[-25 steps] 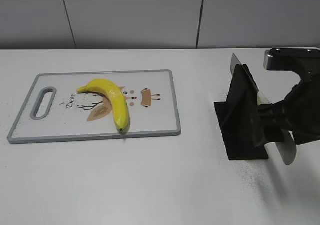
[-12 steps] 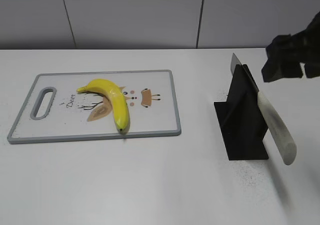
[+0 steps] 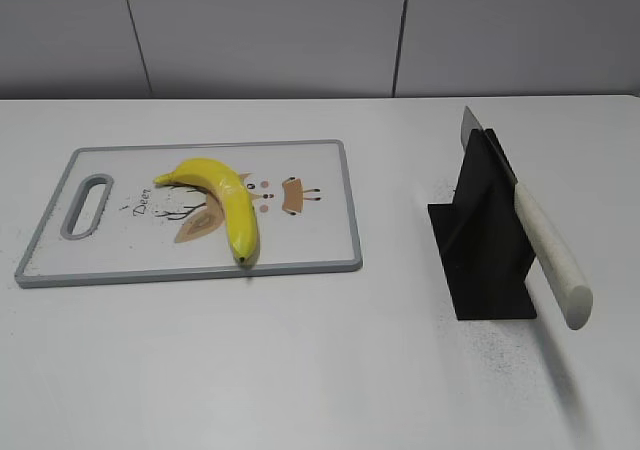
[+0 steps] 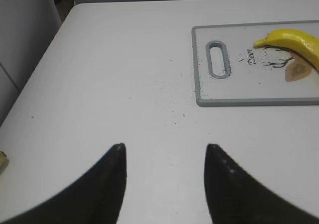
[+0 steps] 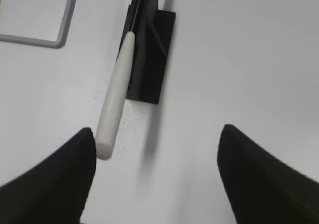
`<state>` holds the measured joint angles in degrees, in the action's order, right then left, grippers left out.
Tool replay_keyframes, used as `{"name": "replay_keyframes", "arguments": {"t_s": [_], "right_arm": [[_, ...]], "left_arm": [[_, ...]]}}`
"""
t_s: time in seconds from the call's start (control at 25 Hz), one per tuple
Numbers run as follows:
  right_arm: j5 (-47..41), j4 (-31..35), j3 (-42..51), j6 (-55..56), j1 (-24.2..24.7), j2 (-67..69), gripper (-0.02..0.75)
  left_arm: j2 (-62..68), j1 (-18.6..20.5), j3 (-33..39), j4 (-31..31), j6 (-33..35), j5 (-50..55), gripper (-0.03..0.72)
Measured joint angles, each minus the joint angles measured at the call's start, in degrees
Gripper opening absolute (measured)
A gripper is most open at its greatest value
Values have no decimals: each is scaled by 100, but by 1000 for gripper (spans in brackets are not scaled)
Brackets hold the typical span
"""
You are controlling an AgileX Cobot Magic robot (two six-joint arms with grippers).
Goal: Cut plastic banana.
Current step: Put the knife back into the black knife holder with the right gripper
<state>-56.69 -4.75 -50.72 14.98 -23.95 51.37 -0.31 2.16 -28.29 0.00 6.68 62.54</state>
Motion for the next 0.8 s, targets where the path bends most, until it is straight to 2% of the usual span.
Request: {"name": "replay_keyframes", "arguments": {"t_s": [0.32,0.6,0.8], "right_arm": [[-107,-309,1424,-18,0,-2455,597],[-262,-343,1825,-18,0,-4215,596],[-406,-219,2132,-322,0,-4892,596]], "left_arm": [[0,0,0,0,0,0,490],[0,0,0,0,0,0,478],[0,0,0,0,0,0,472]]}}
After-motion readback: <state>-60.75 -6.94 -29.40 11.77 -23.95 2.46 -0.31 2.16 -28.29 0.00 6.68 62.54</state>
